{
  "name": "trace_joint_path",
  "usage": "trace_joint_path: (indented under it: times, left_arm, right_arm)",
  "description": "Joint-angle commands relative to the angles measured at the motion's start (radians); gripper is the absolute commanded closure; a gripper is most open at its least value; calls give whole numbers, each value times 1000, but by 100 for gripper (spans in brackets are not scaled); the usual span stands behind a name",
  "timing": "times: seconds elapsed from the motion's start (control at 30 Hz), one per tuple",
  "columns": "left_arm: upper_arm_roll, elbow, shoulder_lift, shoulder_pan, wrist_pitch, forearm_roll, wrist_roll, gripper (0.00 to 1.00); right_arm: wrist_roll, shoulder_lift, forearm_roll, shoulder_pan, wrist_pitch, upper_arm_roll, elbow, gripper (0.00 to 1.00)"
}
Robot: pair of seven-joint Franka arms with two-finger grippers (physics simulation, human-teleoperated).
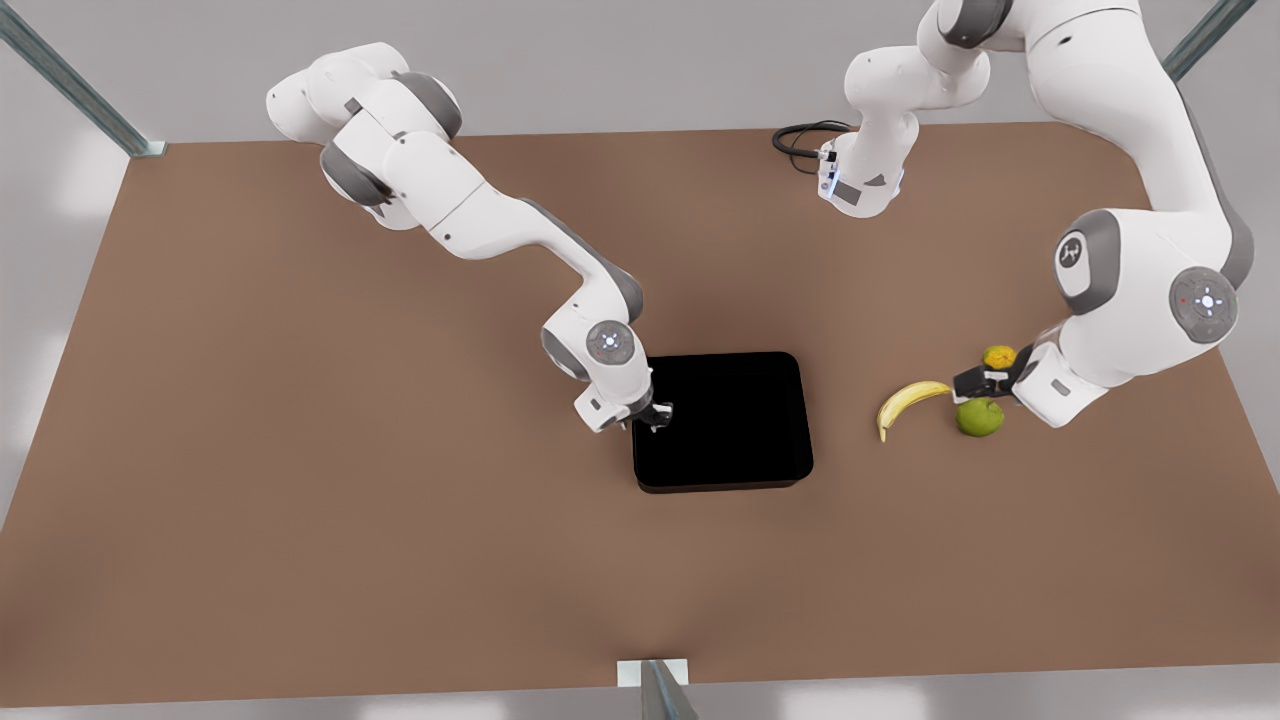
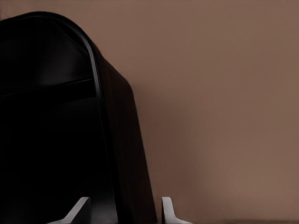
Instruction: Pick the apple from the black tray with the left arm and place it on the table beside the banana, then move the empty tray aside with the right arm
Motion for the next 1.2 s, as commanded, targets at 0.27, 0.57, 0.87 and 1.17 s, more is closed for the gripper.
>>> trace_joint_path:
  times: [0.27, 0.57, 0.87, 1.17]
  left_arm:
    - [-7, -4, -5, -18, -60, 3, -47, 0]
    - [-6, 2, -7, -22, -66, -8, -43, 0]
    - [-7, -3, -7, -27, -66, -2, -43, 0]
    - [-7, -3, -7, -28, -66, 0, -45, 0]
  right_arm:
    - [-24, -3, 3, -16, 14, 15, 2, 70]
    - [-40, -32, 3, -30, -3, 36, 2, 81]
    - [-194, -164, 3, -134, -262, 107, 5, 86]
    - [-673, -317, 59, -321, -587, 134, 11, 88]
